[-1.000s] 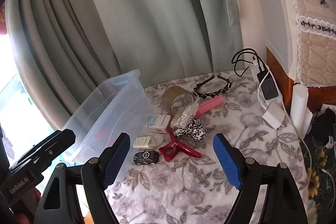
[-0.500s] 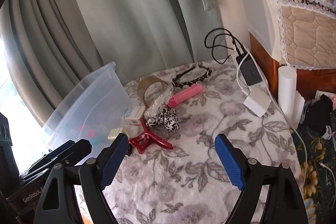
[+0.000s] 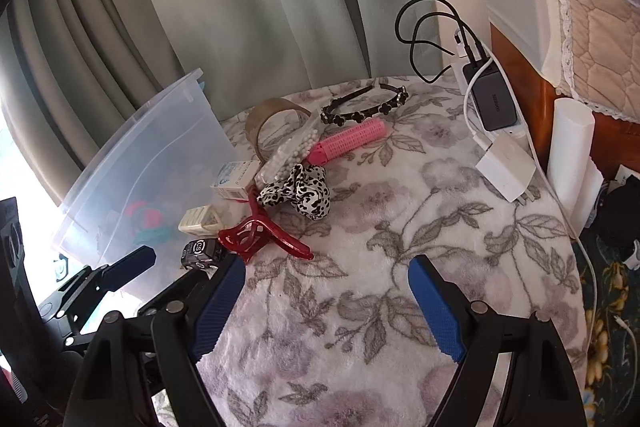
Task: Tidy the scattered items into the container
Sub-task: 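Grasp the red claw clip with the left tool while the right tool grasps the scrunchie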
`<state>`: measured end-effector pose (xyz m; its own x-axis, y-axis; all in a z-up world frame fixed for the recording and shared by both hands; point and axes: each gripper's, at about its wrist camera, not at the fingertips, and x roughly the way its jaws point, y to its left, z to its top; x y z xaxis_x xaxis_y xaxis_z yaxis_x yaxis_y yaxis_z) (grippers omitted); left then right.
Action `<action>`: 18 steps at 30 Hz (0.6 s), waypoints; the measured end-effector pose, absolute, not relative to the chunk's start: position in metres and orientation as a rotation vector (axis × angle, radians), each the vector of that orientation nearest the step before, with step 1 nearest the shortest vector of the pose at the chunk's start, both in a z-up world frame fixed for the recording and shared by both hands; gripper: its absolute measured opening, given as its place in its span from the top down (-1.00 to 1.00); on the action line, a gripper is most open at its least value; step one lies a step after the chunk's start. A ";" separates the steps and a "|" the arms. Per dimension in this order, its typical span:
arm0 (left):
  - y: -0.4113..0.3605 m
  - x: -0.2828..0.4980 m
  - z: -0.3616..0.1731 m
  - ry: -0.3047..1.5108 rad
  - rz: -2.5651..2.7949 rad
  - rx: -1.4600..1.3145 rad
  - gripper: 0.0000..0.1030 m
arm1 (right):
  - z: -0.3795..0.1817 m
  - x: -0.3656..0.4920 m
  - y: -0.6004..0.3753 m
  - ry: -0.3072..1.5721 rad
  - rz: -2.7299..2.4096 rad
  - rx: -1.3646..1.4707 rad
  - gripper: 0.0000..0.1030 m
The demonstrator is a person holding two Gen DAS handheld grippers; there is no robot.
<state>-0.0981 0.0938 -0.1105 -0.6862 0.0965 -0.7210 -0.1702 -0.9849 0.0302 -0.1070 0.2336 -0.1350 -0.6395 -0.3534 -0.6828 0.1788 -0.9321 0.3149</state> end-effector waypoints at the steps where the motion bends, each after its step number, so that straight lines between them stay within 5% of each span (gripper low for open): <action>1: 0.094 -0.102 -0.112 0.138 2.742 -1.178 -0.40 | -0.135 -0.109 0.234 -0.316 -2.582 1.139 -0.61; 13: 0.079 -0.141 -0.122 -0.073 2.730 -1.319 -0.34 | -0.145 -0.151 0.243 -0.282 -2.589 1.167 -0.18; 18: 0.079 -0.157 -0.136 -0.169 2.670 -1.450 0.15 | -0.154 -0.168 0.224 -0.206 -2.500 1.165 -0.18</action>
<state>-0.1571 0.0788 -0.1360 -0.5422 0.1391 -0.8287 -0.0336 -0.9890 -0.1441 -0.1679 0.2238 -0.1542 -0.5875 -0.3926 -0.7076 0.2712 -0.9194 0.2850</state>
